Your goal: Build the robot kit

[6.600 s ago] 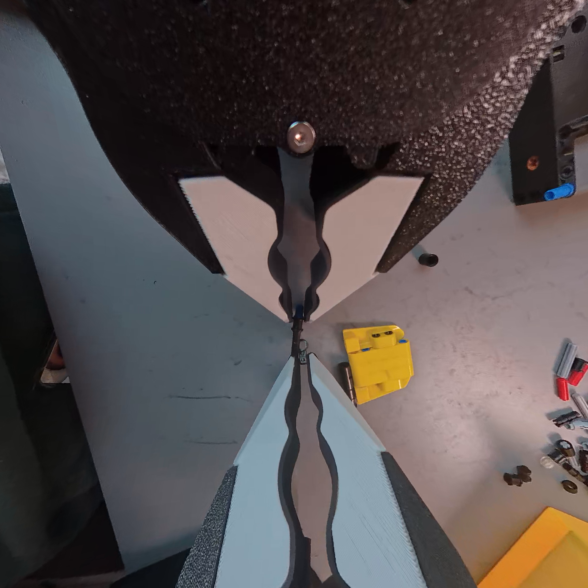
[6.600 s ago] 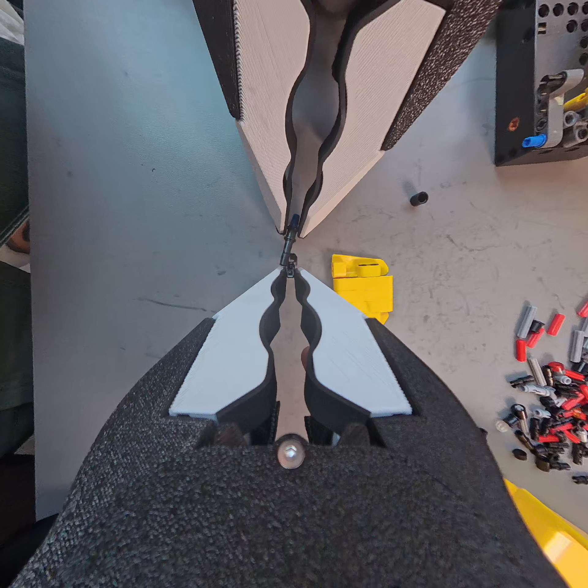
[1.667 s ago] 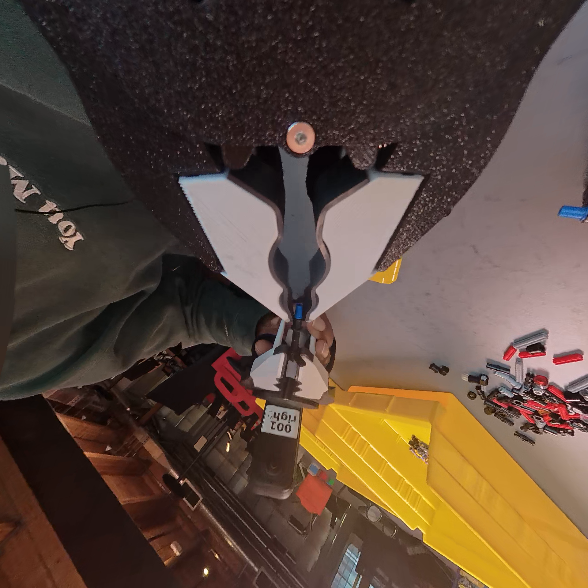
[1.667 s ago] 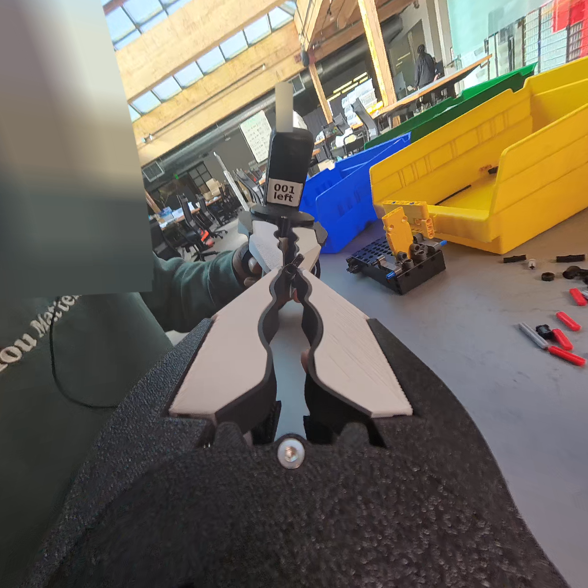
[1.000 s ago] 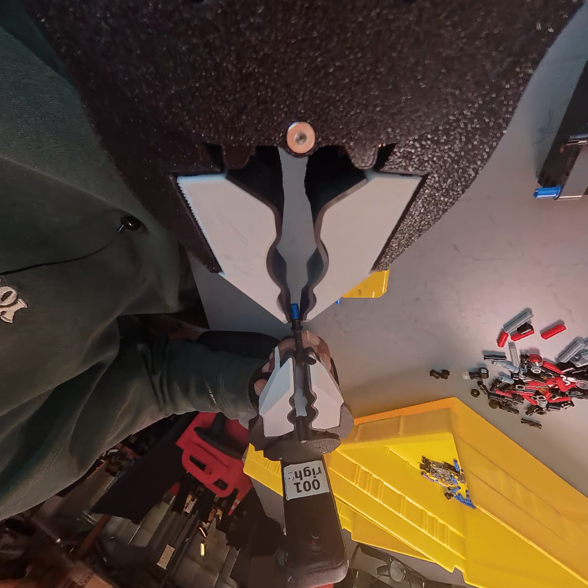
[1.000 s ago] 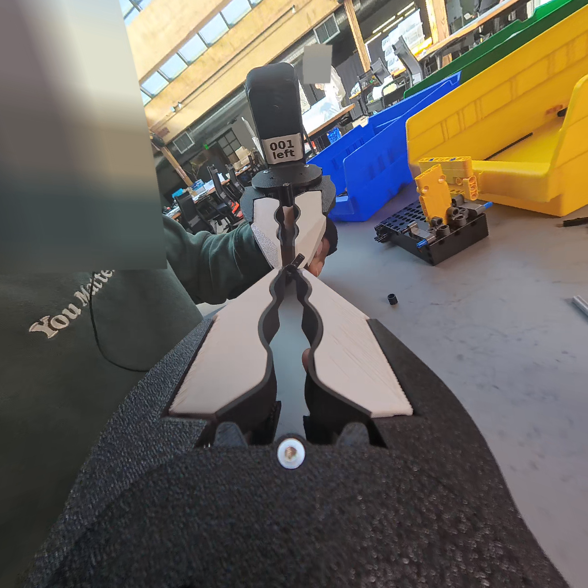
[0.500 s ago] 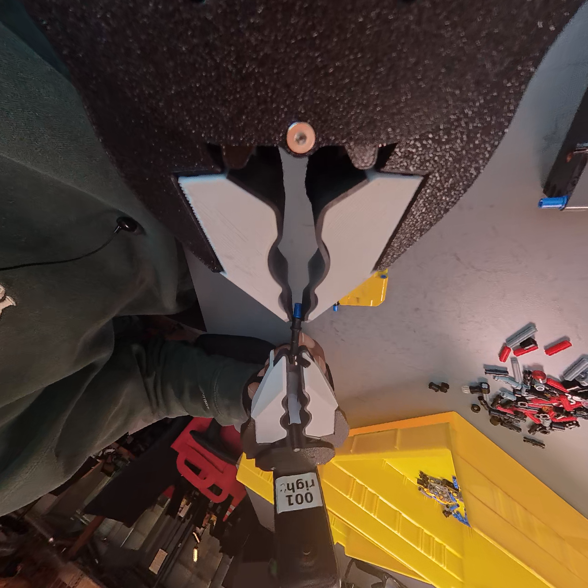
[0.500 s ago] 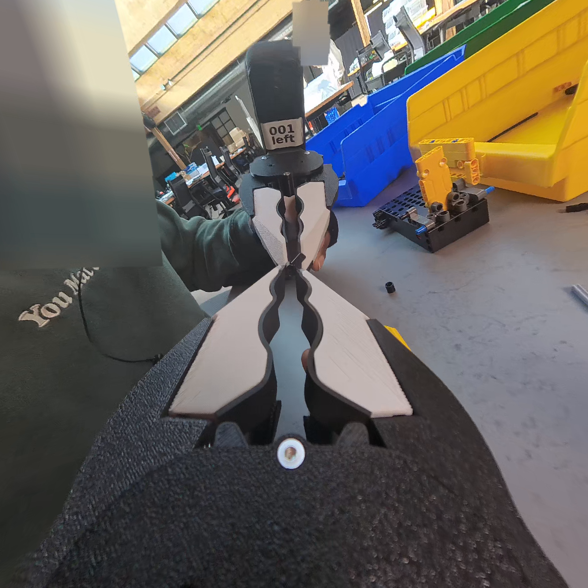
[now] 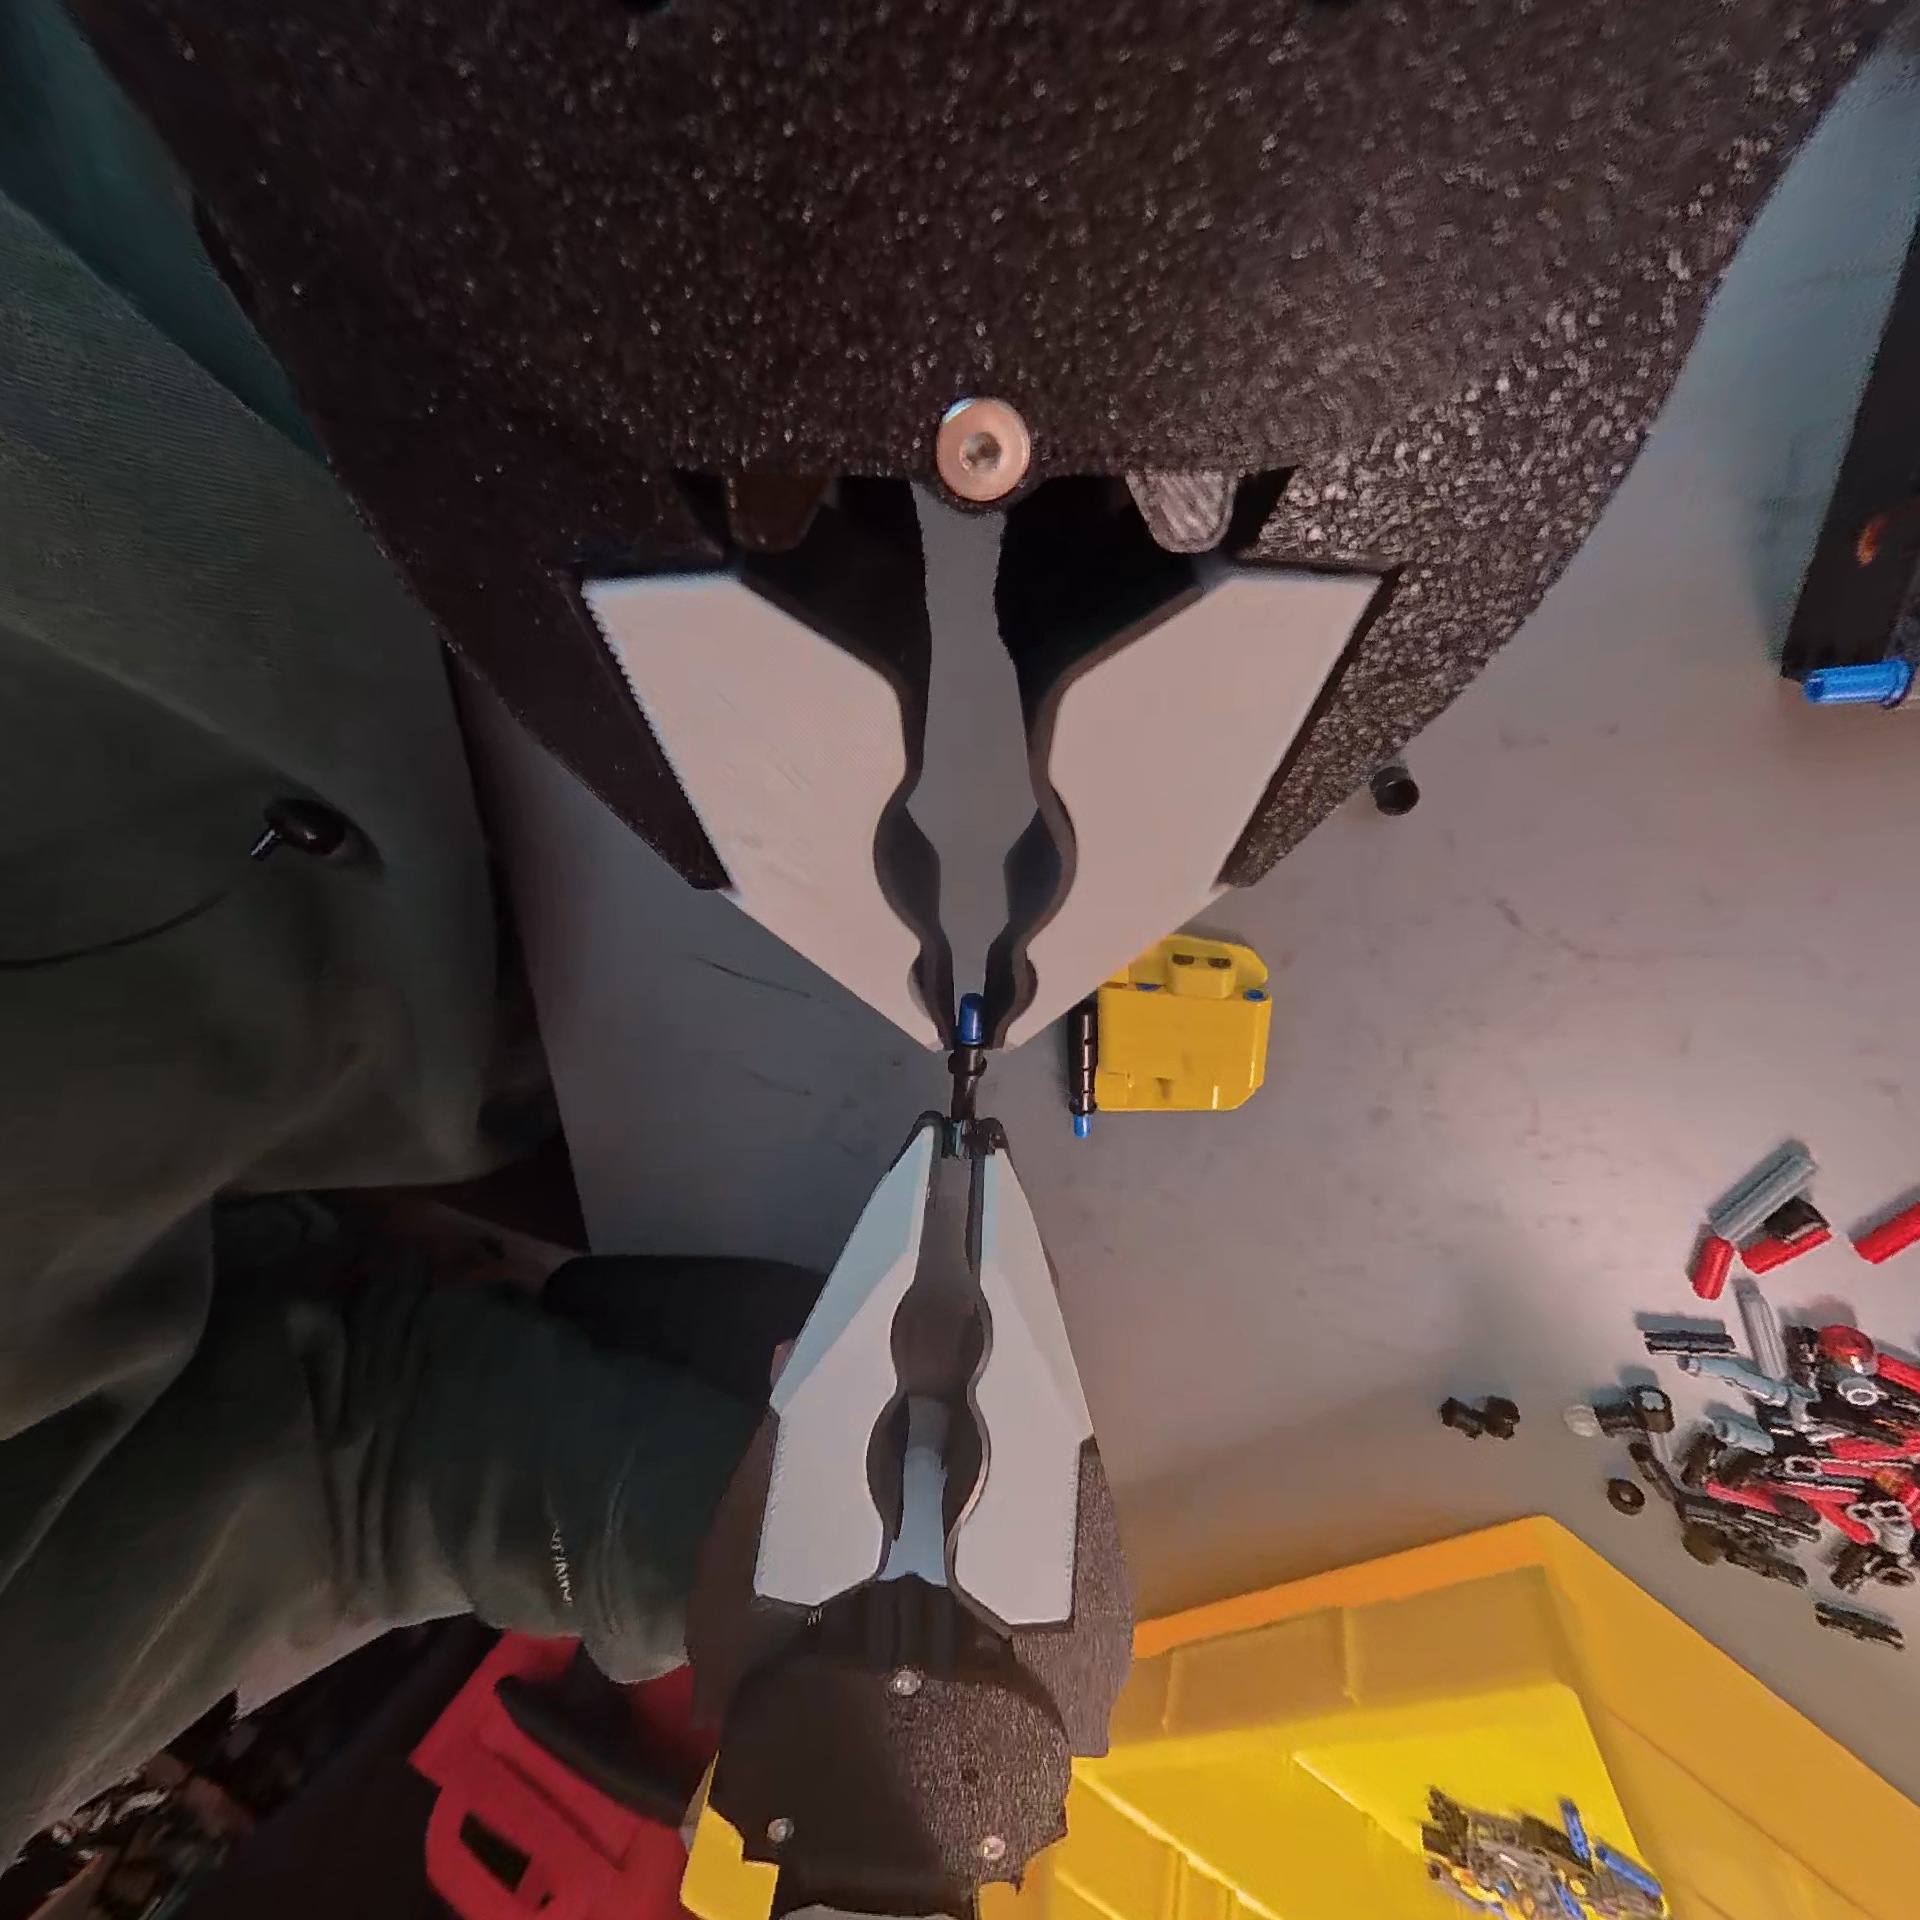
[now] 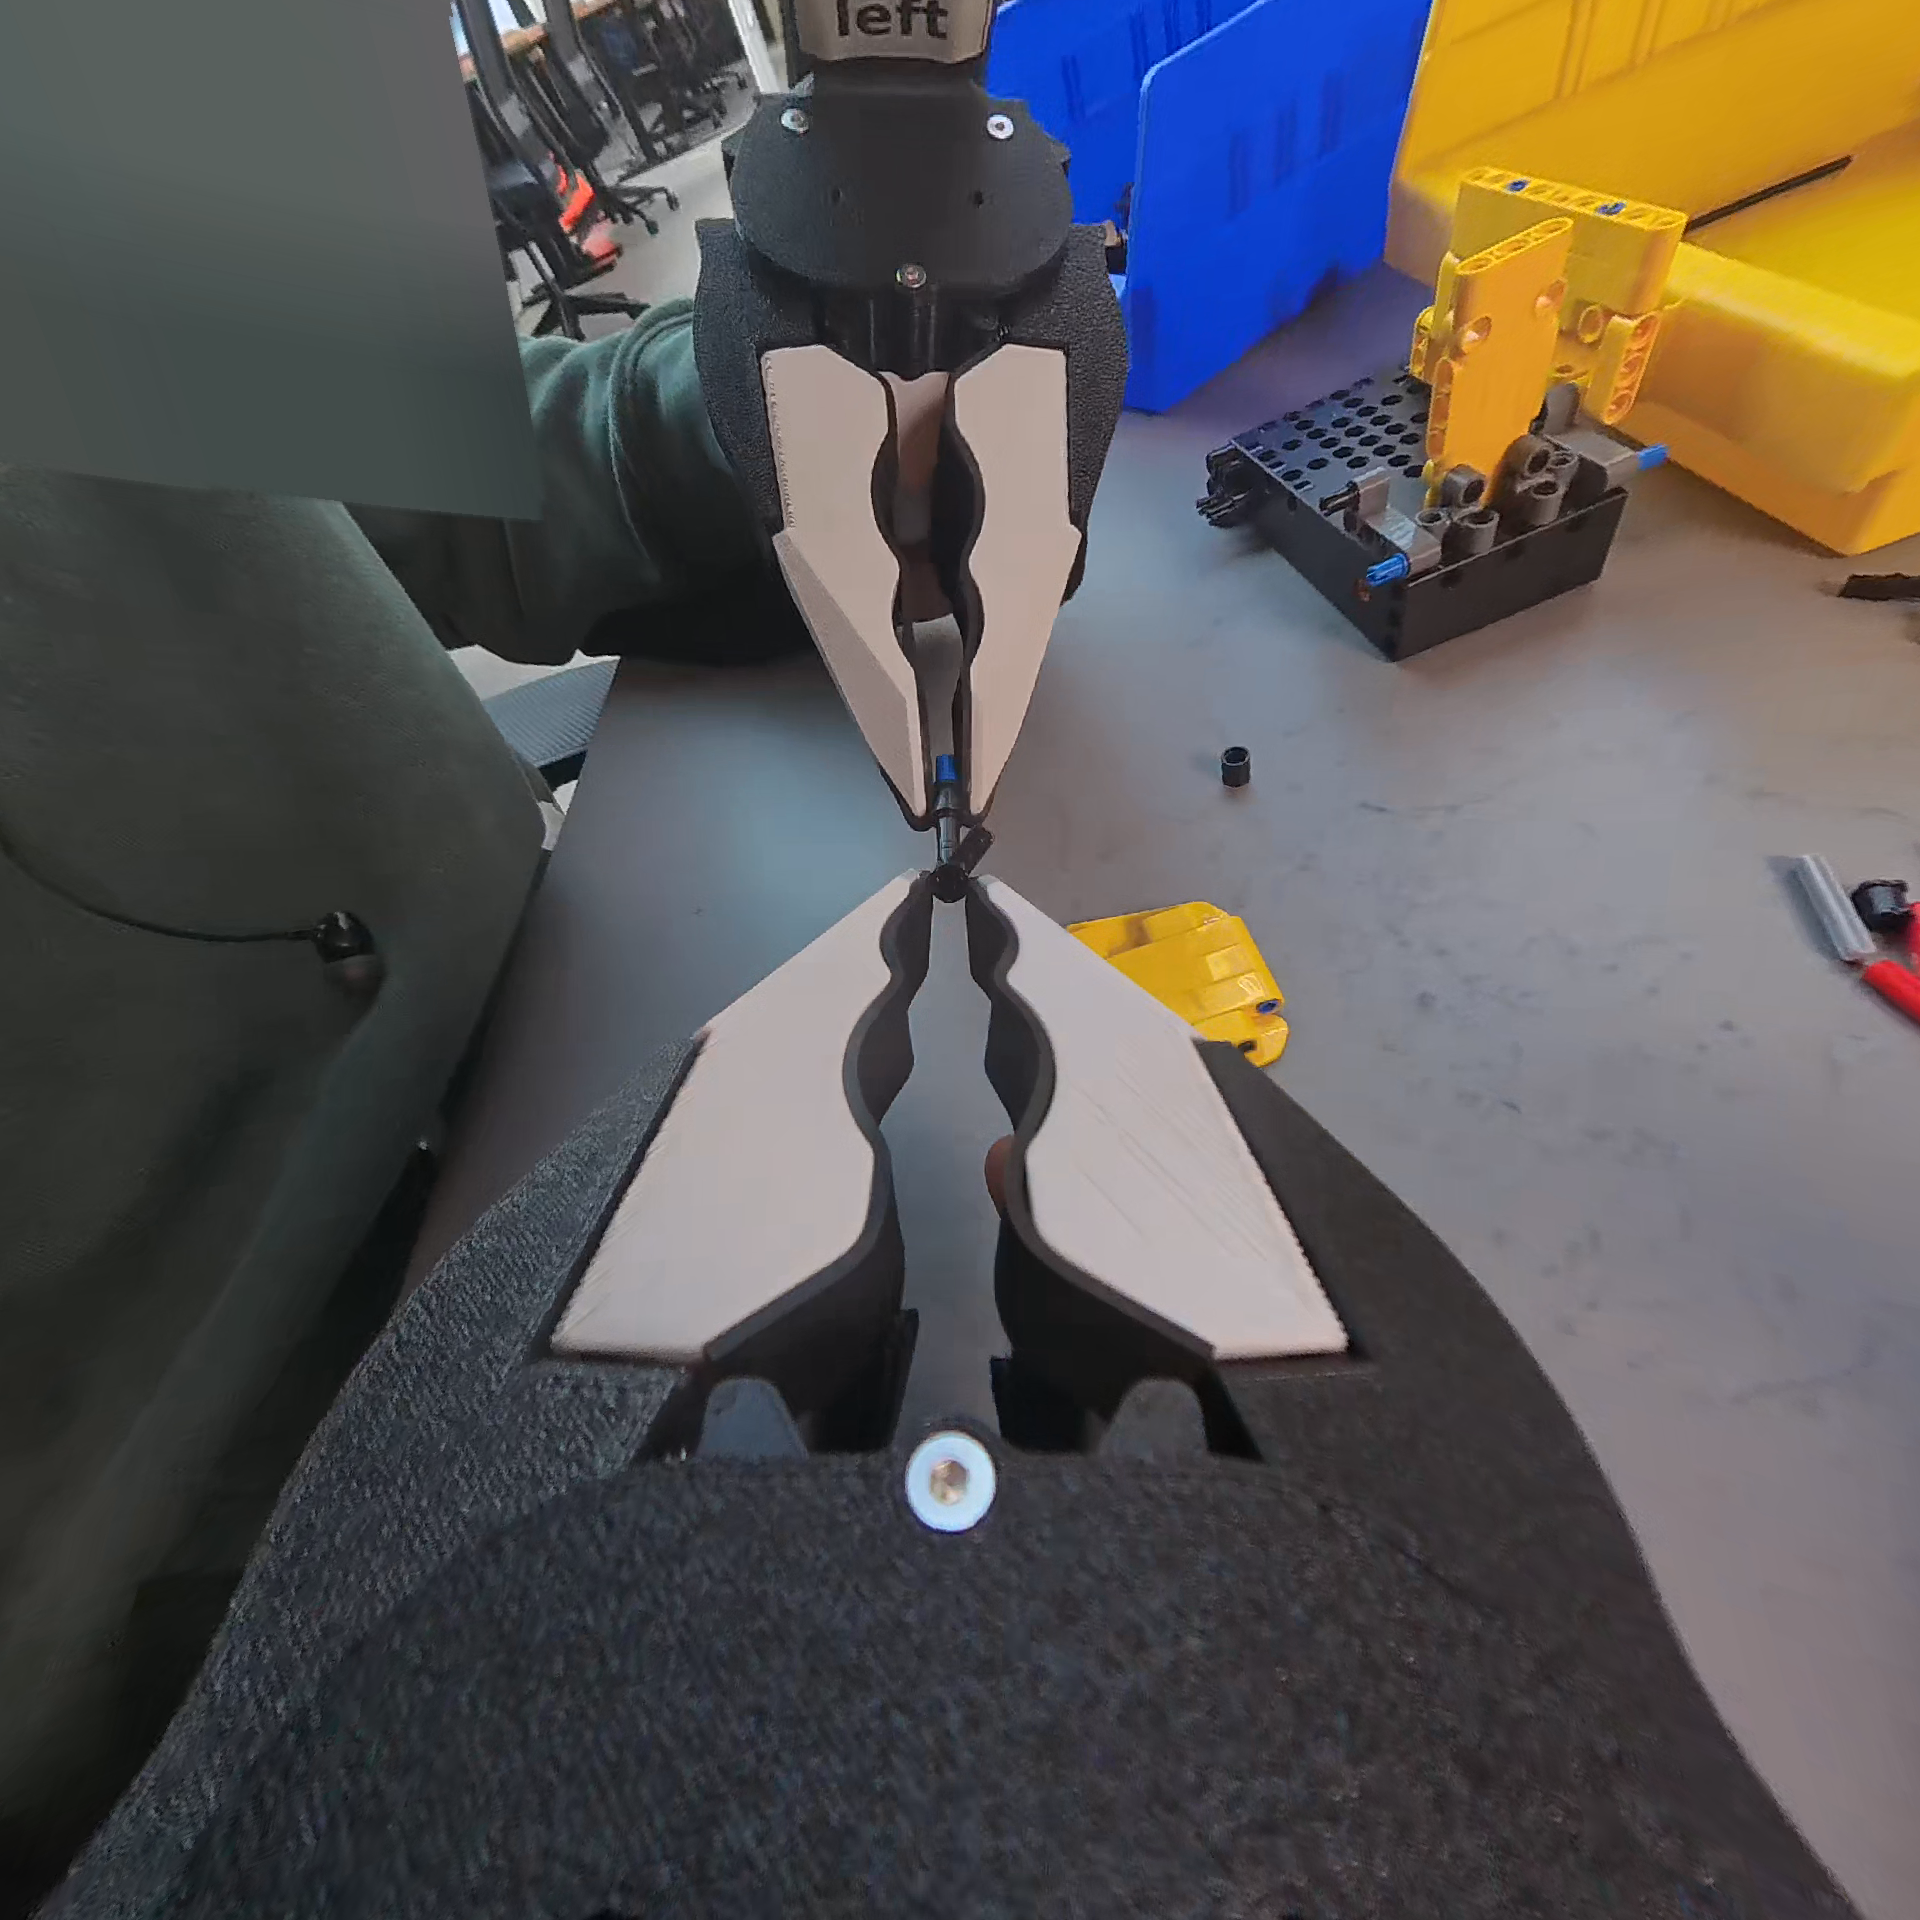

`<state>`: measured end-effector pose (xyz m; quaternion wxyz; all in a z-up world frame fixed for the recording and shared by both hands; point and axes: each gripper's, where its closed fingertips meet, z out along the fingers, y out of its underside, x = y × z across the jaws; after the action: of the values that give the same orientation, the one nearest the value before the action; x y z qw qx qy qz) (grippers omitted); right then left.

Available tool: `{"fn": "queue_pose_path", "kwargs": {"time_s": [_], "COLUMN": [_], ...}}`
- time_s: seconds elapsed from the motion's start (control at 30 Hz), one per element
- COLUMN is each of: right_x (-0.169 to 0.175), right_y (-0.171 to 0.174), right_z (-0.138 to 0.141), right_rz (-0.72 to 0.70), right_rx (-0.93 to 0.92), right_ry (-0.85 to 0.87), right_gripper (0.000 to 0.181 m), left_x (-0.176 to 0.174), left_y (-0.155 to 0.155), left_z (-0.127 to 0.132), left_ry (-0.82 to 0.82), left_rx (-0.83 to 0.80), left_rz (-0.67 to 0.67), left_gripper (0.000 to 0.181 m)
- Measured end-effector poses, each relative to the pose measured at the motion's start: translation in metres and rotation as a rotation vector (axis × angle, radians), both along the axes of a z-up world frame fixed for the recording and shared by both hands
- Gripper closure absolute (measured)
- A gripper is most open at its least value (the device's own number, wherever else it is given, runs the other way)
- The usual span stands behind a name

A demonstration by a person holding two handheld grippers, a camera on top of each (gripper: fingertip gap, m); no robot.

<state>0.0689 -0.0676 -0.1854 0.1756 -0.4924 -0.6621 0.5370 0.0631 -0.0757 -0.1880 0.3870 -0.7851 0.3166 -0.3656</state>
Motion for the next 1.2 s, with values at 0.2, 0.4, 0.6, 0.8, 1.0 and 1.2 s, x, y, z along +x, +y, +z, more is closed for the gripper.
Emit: {"fn": "queue_pose_path", "kwargs": {"time_s": [0.2,0.4,0.6,0.8,1.0,1.2], "right_x": [-0.005,-0.012,-0.013,-0.011,-0.015,-0.017], "right_y": [0.008,0.017,0.017,0.015,0.021,0.025], "right_z": [0.025,0.061,0.069,0.064,0.068,0.077], "right_rz": [-0.053,-0.121,-0.126,-0.114,-0.154,-0.184], "right_rx": [-0.181,-0.373,-0.405,-0.371,-0.424,-0.468], "right_ry": [0.104,0.268,0.311,0.286,0.311,0.362], "right_gripper": [0.176,0.175,0.175,0.175,0.175,0.176], "left_x": [-0.002,-0.008,-0.009,-0.007,-0.009,-0.01], "left_y": [0.007,0.014,0.014,0.014,0.018,0.022], "left_z": [0.022,0.055,0.063,0.058,0.062,0.071], "left_ry": [-0.147,-0.41,-0.506,-0.466,-0.54,-0.813], "left_rx": [0.037,0.046,0.02,0.016,0.001,-0.146], "left_rz": [0.052,0.106,0.11,0.112,0.157,0.164], "left_gripper": [0.178,0.177,0.178,0.178,0.178,0.178]}}
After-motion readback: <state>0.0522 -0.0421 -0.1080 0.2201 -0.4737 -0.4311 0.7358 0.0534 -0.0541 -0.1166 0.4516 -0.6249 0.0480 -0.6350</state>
